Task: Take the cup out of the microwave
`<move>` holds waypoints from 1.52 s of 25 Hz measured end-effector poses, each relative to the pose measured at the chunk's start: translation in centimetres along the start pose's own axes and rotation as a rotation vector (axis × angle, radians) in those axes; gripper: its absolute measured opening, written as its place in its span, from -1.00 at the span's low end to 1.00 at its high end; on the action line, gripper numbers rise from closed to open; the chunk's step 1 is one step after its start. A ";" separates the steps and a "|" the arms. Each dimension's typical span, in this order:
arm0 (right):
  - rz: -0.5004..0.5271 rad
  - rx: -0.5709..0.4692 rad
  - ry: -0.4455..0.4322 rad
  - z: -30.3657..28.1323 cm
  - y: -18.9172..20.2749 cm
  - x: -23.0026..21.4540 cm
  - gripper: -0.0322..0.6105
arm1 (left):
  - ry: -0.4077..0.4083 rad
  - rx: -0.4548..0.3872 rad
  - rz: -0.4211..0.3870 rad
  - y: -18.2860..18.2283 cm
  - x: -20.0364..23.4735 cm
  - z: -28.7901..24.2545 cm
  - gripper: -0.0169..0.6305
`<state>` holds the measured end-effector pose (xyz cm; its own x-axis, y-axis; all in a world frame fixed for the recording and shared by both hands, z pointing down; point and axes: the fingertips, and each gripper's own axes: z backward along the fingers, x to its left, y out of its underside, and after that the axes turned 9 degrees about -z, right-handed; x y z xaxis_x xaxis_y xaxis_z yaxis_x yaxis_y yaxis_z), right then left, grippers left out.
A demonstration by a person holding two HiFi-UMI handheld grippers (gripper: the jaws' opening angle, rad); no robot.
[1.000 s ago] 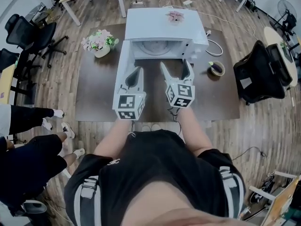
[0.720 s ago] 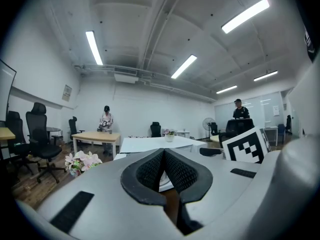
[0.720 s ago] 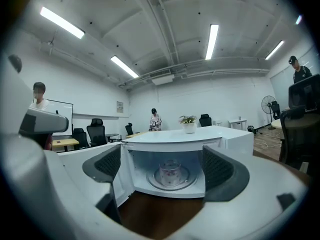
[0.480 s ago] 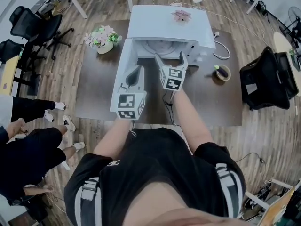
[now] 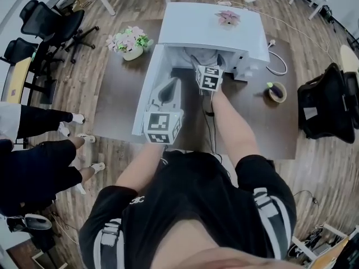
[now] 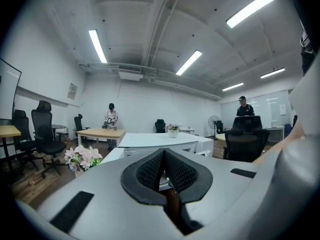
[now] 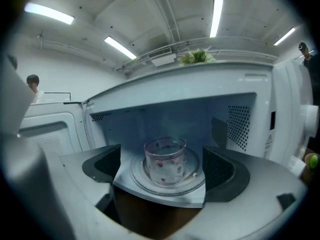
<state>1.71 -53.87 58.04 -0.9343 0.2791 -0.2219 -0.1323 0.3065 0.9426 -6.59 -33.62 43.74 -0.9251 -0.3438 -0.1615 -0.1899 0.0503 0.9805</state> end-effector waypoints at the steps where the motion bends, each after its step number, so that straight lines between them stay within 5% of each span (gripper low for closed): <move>1: -0.002 0.012 -0.006 -0.8 0.3 -0.2 0.63 | -0.006 0.005 0.002 0.2 0.1 -0.3 -0.94; 19: 0.013 0.129 -0.010 -9.6 3.5 -1.9 0.62 | -0.082 0.136 0.047 5.4 2.1 -1.2 -0.94; 38: 0.072 0.150 -0.092 -4.4 4.1 -0.8 0.55 | -0.034 0.097 0.022 4.0 0.8 -0.5 -0.94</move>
<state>0.47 -56.90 63.15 -0.9043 0.3855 -0.1834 -0.0085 0.4131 0.9106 -7.87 -34.17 47.59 -0.9398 -0.3092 -0.1457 -0.1991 0.1488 0.9686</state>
